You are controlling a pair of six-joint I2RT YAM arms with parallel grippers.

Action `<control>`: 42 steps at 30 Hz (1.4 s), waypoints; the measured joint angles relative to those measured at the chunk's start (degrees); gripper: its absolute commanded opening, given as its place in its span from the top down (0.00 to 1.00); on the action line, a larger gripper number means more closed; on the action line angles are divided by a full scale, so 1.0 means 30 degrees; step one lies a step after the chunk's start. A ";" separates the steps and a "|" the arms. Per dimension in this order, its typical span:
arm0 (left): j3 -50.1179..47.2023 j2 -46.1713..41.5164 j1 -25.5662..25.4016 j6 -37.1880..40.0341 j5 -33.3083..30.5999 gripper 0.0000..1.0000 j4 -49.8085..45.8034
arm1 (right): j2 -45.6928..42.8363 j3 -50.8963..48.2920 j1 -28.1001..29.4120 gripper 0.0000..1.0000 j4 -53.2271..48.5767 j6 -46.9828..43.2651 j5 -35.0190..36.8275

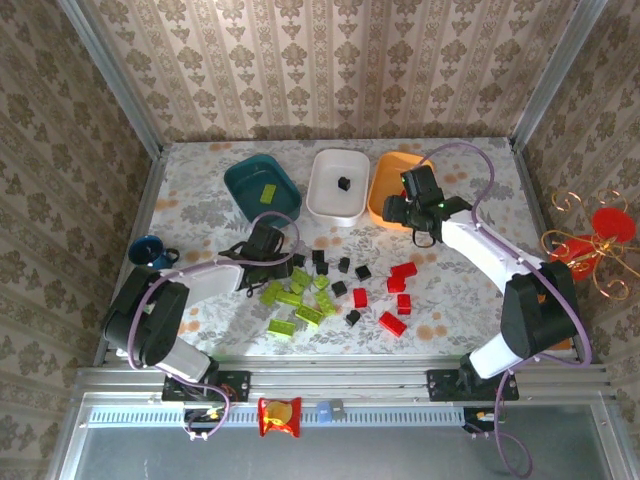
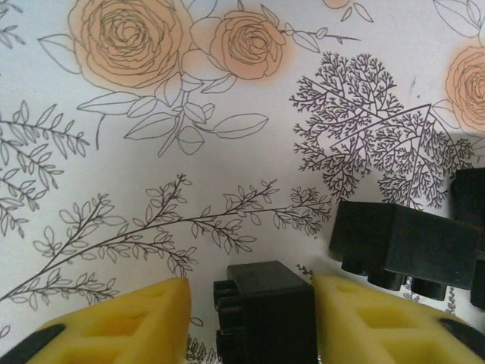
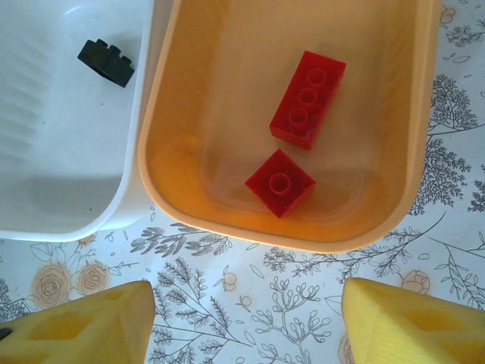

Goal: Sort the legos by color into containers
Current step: Pick up the lego from the center of the table, then place the lego in the container.

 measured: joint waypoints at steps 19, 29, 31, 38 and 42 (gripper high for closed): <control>0.7701 0.0058 -0.1268 0.0750 0.0313 0.74 -0.1413 | -0.2120 -0.3024 0.0634 0.33 0.0510 0.0947 -0.0211; 1.8003 1.0054 -0.1253 0.1851 0.0670 0.72 -0.2222 | -0.3818 -0.4641 0.0678 0.32 0.0561 0.1574 -0.0284; 1.9919 1.1956 -0.1166 0.1923 0.0787 0.69 -0.3031 | -0.4029 -0.4779 0.0714 0.32 0.0554 0.1596 -0.0284; 2.3372 1.4775 -0.1100 0.2149 0.1064 0.42 -0.5260 | -0.4393 -0.5377 0.0787 0.32 0.0546 0.1814 -0.0284; 2.2870 1.3923 -0.1137 0.2186 0.1275 0.37 -0.5260 | -0.4634 -0.5544 0.0787 0.32 0.0546 0.2004 -0.0284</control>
